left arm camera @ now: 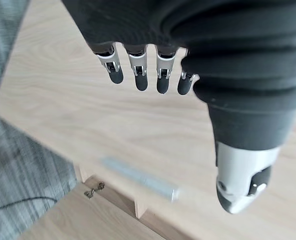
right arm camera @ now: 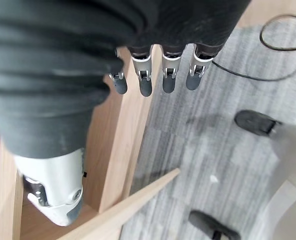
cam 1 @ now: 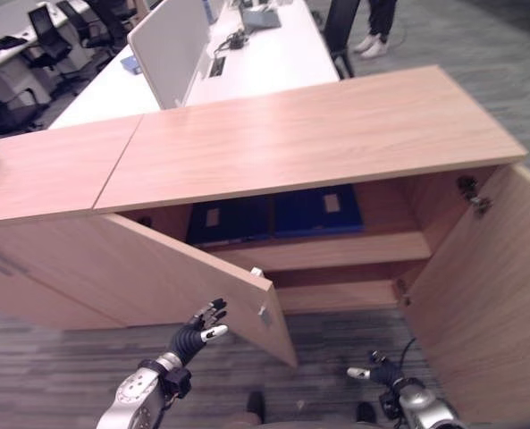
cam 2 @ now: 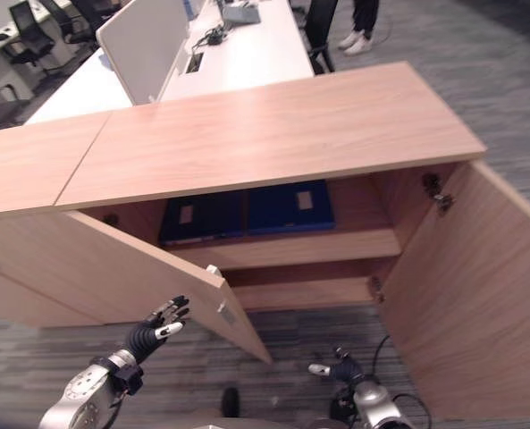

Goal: Put the empty folder in the office cabinet

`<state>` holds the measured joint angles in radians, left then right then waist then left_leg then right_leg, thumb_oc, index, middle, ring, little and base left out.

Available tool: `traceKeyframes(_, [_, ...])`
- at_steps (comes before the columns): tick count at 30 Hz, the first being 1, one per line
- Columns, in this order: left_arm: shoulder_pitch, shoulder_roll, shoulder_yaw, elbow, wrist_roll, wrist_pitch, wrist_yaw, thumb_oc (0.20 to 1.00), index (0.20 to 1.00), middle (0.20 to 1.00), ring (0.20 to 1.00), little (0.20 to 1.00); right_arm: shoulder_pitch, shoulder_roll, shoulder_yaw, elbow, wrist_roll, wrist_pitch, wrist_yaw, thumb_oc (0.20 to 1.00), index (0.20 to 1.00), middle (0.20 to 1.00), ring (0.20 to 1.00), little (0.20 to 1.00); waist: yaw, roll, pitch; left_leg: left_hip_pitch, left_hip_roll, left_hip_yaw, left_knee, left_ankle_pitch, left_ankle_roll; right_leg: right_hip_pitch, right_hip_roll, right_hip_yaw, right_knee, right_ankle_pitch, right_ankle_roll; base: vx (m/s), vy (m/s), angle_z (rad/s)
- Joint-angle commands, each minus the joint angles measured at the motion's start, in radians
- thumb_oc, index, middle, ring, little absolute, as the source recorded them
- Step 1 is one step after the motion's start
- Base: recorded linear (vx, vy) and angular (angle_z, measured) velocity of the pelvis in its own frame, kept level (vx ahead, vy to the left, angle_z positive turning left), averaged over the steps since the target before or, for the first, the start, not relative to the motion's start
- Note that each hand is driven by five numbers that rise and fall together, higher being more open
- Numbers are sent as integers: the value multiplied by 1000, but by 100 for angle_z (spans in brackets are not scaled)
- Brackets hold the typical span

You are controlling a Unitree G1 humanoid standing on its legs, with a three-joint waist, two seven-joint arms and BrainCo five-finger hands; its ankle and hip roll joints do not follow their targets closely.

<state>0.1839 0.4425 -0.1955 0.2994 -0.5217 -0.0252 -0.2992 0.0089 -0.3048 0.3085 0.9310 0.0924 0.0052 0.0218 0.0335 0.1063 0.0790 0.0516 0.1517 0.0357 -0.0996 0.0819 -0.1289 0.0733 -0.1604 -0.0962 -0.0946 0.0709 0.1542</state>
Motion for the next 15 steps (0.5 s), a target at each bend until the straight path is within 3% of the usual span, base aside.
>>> traceKeyframes(1, [-111, -37, 1, 32, 42, -85, 59, 1000, 1000, 1000, 1000, 1000, -57, -7, -6, -75, -24, -27, 12, 1000, 1000, 1000, 1000, 1000, -1, -7, 33, 38, -11, 46, 18, -29, -5, 44, 15, -64, 23, -114, 14, 90, 14, 1])
traceKeyframes(7, [-235, -37, 43, 158, 63, -106, 122, 1000, 1000, 1000, 1000, 1000, -8, -8, -14, -116, -25, -26, 28, 1000, 1000, 1000, 1000, 1000, -42, -44, 12, 80, -11, 102, 13, -58, 6, 28, 10, -16, 52, -108, 22, 62, 45, -21])
traceKeyframes(15, [-375, 42, 113, 350, 50, -110, 163, 1000, 1000, 1000, 1000, 1000, 46, -16, -44, -114, -22, -26, 44, 1000, 1000, 1000, 1000, 1000, -107, -77, -15, 133, -23, 188, 13, -98, 24, -8, -2, 58, 99, -102, 44, 52, 73, -38])
